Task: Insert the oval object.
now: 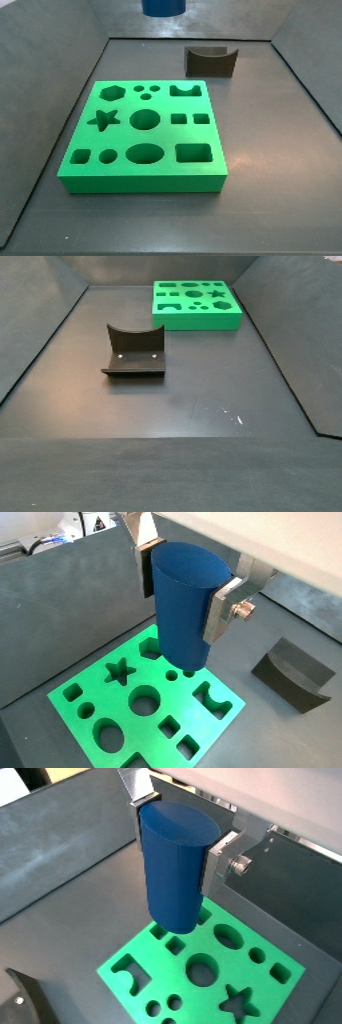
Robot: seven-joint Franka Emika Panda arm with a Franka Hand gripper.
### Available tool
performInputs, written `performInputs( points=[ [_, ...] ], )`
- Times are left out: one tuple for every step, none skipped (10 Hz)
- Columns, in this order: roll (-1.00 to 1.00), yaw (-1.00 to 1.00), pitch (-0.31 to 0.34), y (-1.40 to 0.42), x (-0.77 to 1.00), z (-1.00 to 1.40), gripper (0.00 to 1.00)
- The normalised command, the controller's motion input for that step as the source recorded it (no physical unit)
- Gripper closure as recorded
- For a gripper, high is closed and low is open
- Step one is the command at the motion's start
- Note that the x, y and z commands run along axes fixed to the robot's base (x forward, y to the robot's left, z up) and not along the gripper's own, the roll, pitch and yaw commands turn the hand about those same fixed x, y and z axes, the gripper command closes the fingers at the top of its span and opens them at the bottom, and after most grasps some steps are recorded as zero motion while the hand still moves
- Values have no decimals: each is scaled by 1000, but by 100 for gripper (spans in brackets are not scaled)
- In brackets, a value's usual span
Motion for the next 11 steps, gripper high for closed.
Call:
performInputs(
  points=[
    [34,229,-24,-737,-103,-1000,100],
    [80,243,-30,-817,-40,-1000,100],
    [86,231,-39,-826,-51,-1000,100],
    [124,134,-36,-794,0,-1000,100],
    [0,0,0,-477,146,-1000,100],
    [-113,-143,0,-394,11,-829,100],
    [-197,-349,0,-369,0,-711,100],
    [-183,-511,0,-217,-94,-766,100],
    [-106,-271,0,-26,0,-903,100],
    [-24,-171,-17,0,-60,-889,100],
    [57,-177,-21,-71,0,-743,100]
  ],
)
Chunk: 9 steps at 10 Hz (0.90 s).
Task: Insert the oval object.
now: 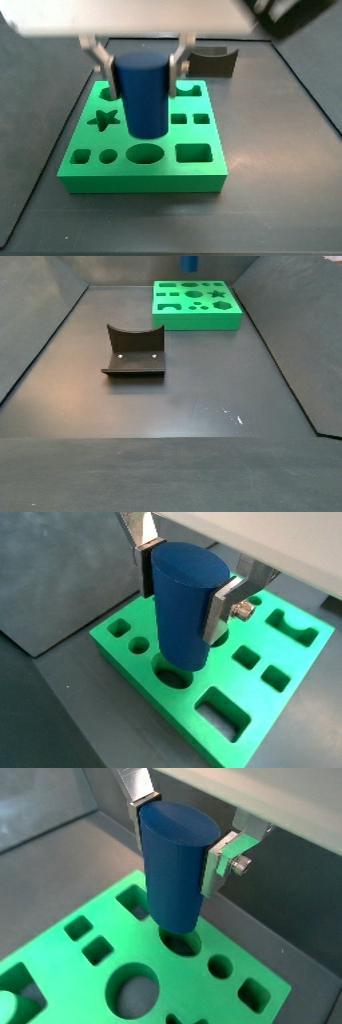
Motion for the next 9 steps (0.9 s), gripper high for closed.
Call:
performInputs(
  points=[
    [73,-231,0,-254,54,-709,100],
    [86,-266,0,-340,226,-523,100],
    [104,-274,36,-203,317,-469,100],
    [193,-80,0,0,0,-480,100],
    [84,0,-57,0,-311,-349,100],
    [26,0,-79,0,-363,-240,100],
    [0,0,-27,46,-226,-149,100],
    [0,0,-60,43,-263,-137,100],
    [0,0,-46,83,-169,-151,100]
  ],
)
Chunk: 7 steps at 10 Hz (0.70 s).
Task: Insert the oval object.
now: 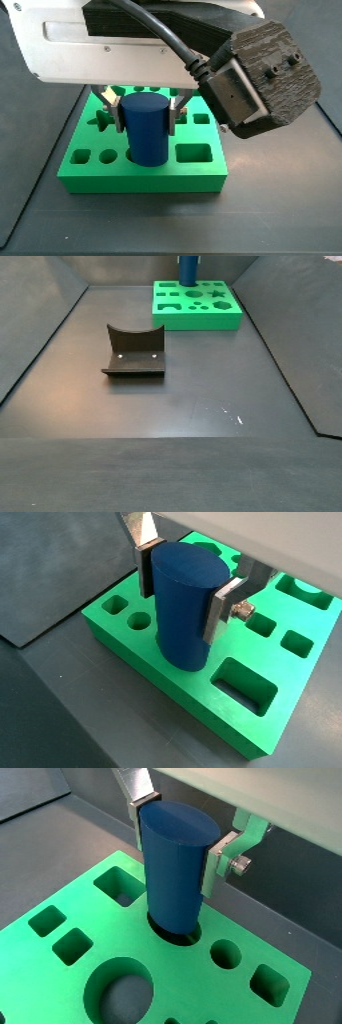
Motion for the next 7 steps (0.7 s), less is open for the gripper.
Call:
performInputs(
  points=[
    [0,0,-54,140,-186,-103,100],
    [0,0,-79,166,-289,-43,100],
    [-16,0,-97,149,-343,-14,100],
    [0,0,-41,31,-131,-180,100],
    [0,0,-19,0,0,-423,100],
    [0,-63,-67,0,83,-706,100],
    [43,-23,-149,-9,0,-837,100]
  ],
)
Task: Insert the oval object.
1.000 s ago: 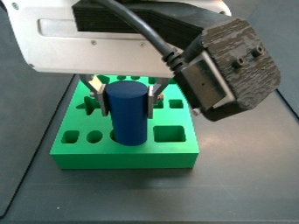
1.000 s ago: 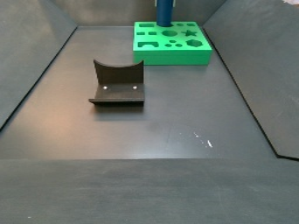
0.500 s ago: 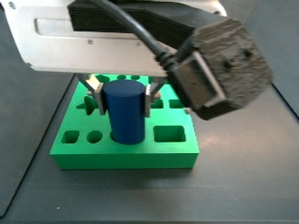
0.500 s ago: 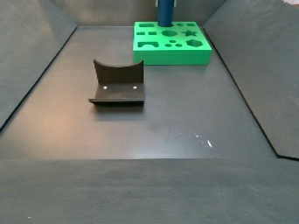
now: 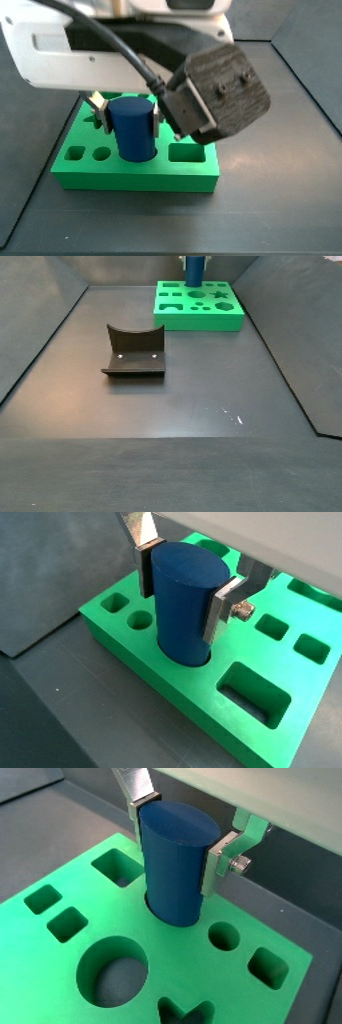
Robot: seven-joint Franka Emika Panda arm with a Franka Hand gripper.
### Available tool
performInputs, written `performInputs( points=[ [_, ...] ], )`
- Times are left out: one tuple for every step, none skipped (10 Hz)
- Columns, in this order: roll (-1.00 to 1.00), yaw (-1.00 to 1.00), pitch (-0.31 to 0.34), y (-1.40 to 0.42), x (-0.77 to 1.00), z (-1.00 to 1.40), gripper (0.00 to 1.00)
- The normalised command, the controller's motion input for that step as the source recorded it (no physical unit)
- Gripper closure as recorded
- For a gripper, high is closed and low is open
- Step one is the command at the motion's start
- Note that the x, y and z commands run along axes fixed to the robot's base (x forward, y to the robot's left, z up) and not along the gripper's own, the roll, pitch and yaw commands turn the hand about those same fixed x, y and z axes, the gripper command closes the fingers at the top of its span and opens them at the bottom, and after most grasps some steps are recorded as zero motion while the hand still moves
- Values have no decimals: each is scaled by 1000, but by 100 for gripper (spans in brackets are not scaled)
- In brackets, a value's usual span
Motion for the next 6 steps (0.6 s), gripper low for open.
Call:
performInputs(
  points=[
    [51,0,-124,0,0,-794,100],
    [119,0,-123,-9,0,-766,100],
    [146,0,-103,-23,0,-794,100],
    [80,0,-90,-97,23,-794,100],
    [-63,0,-181,0,0,-651,100],
    [-37,0,-246,0,-49,-523,100]
  ],
)
